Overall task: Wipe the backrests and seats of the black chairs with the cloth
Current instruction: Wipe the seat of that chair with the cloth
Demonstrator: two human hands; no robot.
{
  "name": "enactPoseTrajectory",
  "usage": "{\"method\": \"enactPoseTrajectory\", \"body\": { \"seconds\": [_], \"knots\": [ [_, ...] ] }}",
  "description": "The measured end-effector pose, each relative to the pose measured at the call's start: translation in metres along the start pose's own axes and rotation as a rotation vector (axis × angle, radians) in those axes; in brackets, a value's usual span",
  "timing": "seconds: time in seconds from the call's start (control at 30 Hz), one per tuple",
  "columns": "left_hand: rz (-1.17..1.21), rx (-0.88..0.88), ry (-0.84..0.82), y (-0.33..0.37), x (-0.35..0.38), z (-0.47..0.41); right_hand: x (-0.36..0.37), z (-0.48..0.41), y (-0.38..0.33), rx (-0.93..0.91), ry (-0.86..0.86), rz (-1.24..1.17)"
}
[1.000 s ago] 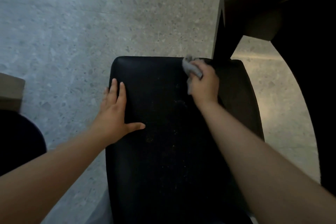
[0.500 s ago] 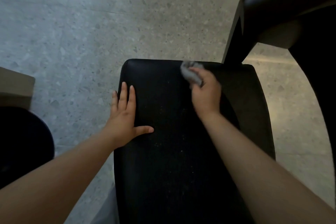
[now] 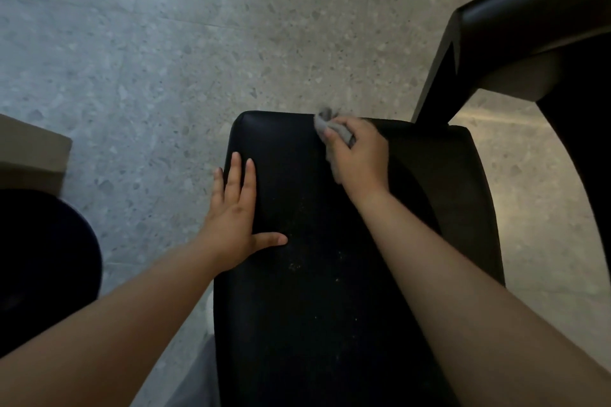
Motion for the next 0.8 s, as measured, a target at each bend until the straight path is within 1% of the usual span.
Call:
{"method": "enactPoseTrajectory", "body": {
  "seconds": [0.13, 0.17, 0.23, 0.3, 0.37, 0.43, 0.47, 0.5, 0.57, 0.6, 0.63, 0.67, 0.73, 0.8],
  "knots": [
    [0.014, 0.009, 0.003, -0.002, 0.001, 0.000, 0.014, 0.060, -0.007, -0.081, -0.346, -0.080],
    [0.016, 0.015, 0.005, -0.003, 0.002, -0.001, 0.011, 0.058, -0.007, -0.070, -0.355, -0.112],
    [0.019, 0.014, 0.011, -0.004, 0.003, -0.002, -0.004, 0.028, -0.006, -0.031, -0.199, -0.157],
    [0.032, 0.017, 0.011, -0.004, 0.003, -0.002, -0.015, -0.009, -0.006, -0.002, -0.048, -0.091],
    [0.059, 0.037, 0.034, -0.003, 0.002, -0.001, -0.008, -0.025, -0.005, 0.017, 0.025, -0.015],
    [0.084, 0.069, 0.067, -0.003, 0.001, 0.002, 0.010, -0.009, -0.004, 0.007, 0.069, 0.036],
    [0.106, 0.086, 0.087, -0.006, 0.001, 0.004, 0.017, 0.009, -0.006, -0.019, 0.054, 0.031],
    [0.143, 0.098, 0.108, -0.010, 0.001, 0.009, 0.025, 0.027, -0.008, -0.041, -0.005, 0.006],
    [0.223, 0.105, 0.142, -0.022, 0.003, 0.019, 0.030, 0.060, -0.013, -0.050, -0.193, -0.043],
    [0.254, 0.098, 0.150, -0.029, 0.004, 0.025, 0.029, 0.066, -0.016, -0.067, -0.264, -0.056],
    [0.286, 0.085, 0.149, -0.037, 0.004, 0.031, 0.026, 0.064, -0.022, -0.095, -0.291, -0.058],
    [0.321, 0.062, 0.143, -0.044, 0.005, 0.037, 0.023, 0.054, -0.026, -0.125, -0.266, -0.050],
    [0.363, 0.009, 0.159, -0.056, 0.002, 0.044, 0.022, 0.019, -0.036, -0.167, -0.146, -0.035],
    [0.365, -0.019, 0.180, -0.063, -0.001, 0.047, 0.036, -0.015, -0.043, -0.149, -0.089, -0.010]
  ]
}}
Point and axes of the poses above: each hand's wrist, its own z-axis away from the middle knuckle, its own x-axis out of the palm, y = z × x, the point moved 5 cm from there along -z, towards the middle knuckle, and after that the axes turned 2 degrees about -y, right-handed, at the moved point
